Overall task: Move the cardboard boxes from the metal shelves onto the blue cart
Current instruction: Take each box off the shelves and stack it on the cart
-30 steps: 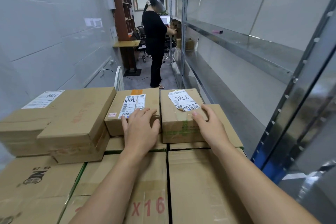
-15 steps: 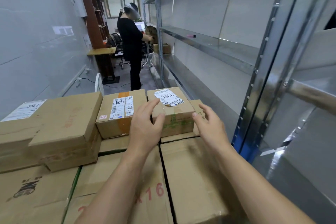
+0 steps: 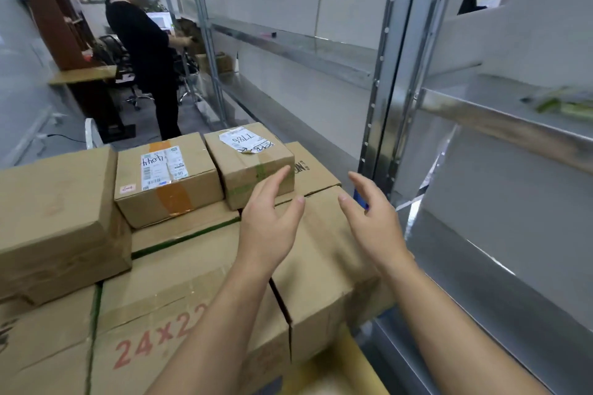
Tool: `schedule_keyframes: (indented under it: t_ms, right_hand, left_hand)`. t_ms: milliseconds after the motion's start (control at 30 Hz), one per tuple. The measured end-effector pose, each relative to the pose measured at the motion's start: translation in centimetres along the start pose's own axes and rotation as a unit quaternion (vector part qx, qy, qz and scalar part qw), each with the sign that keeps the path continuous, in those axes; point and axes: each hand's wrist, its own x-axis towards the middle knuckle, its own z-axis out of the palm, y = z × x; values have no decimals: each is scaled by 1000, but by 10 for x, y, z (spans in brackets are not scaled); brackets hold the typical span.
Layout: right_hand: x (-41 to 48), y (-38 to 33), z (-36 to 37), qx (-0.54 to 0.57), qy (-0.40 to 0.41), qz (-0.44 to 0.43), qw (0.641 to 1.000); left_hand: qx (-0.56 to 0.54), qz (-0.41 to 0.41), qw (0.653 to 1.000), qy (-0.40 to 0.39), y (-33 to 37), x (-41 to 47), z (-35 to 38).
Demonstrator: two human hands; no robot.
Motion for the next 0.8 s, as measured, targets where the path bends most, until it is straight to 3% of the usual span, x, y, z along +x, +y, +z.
schedule_keyframes:
  t_ms: [300,800]
  right_hand:
    - [-49,22,-74,9,109,60,992]
    - [-177,43,-222,-22,239,83,967]
  left_hand:
    - [-45,9,993,-107,36,-28,57]
    - [-125,60,961,-237,141,-132,150]
